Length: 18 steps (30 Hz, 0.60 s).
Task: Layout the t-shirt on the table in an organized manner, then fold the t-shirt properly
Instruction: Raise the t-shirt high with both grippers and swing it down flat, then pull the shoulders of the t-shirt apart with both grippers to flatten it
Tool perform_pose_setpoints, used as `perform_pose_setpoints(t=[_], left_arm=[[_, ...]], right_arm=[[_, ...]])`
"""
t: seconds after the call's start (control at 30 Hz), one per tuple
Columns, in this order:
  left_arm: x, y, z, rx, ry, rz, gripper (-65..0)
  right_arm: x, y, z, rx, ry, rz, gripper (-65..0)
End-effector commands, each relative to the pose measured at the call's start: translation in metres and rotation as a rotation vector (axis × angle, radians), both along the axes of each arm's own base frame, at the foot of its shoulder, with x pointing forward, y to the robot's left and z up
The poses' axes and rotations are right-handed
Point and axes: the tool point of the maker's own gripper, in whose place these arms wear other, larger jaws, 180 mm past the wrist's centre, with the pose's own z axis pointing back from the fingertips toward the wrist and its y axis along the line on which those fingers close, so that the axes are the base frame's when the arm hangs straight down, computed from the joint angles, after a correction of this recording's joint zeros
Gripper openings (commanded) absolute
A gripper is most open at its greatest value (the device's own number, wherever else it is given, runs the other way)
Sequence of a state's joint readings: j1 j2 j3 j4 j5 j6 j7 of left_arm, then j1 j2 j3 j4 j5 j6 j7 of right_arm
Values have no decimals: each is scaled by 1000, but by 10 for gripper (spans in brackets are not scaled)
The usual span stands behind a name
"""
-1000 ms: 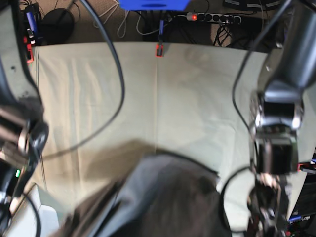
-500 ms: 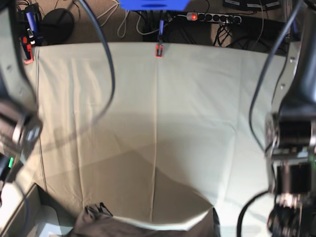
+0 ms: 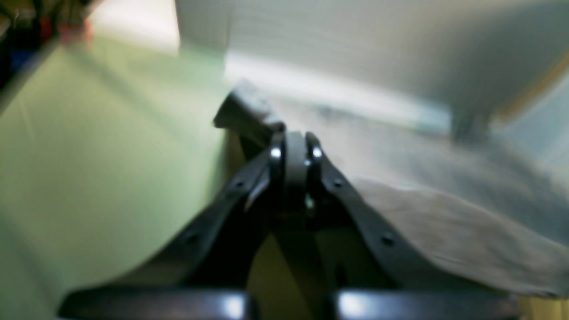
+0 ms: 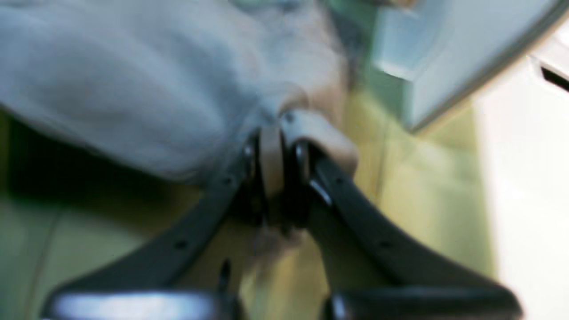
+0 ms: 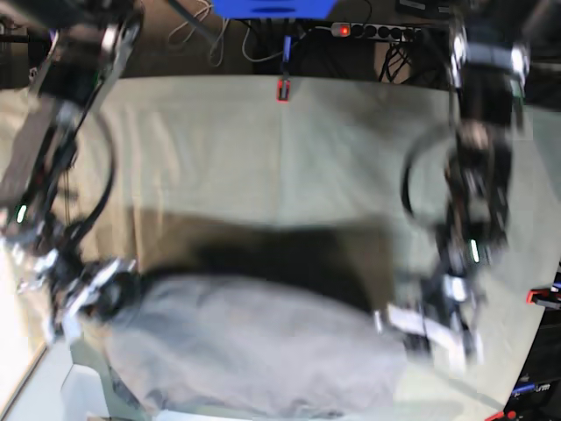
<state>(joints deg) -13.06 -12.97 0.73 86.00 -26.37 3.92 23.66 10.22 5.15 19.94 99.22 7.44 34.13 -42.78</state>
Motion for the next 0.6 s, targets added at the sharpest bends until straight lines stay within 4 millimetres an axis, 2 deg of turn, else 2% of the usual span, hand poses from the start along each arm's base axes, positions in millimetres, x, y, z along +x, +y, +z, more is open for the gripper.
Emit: perform_pose_setpoints(t=[0.0, 0.1, 0.2, 0.3, 0.43, 0.57], left_arm=[[-4, 7, 17, 3, -76, 13, -650], [-44, 31, -17, -10, -18, 84, -650], [-78, 52, -41, -3, 43, 139, -650], [-105, 74, -59, 4, 97, 198, -650], [-136, 85, -72, 21, 145, 223, -650], [-161, 88, -81, 27, 184, 237, -650]], right_arm=[[-4, 4, 9, 7, -49, 9, -650], [-38, 17, -23, 42, 3, 16, -650], [-75, 22, -57, 66, 73, 18, -650], [-106, 25, -79, 90, 113, 17, -650], [-141, 24, -91, 96, 135, 13, -650], [-161, 16, -100, 99, 165, -17, -650]])
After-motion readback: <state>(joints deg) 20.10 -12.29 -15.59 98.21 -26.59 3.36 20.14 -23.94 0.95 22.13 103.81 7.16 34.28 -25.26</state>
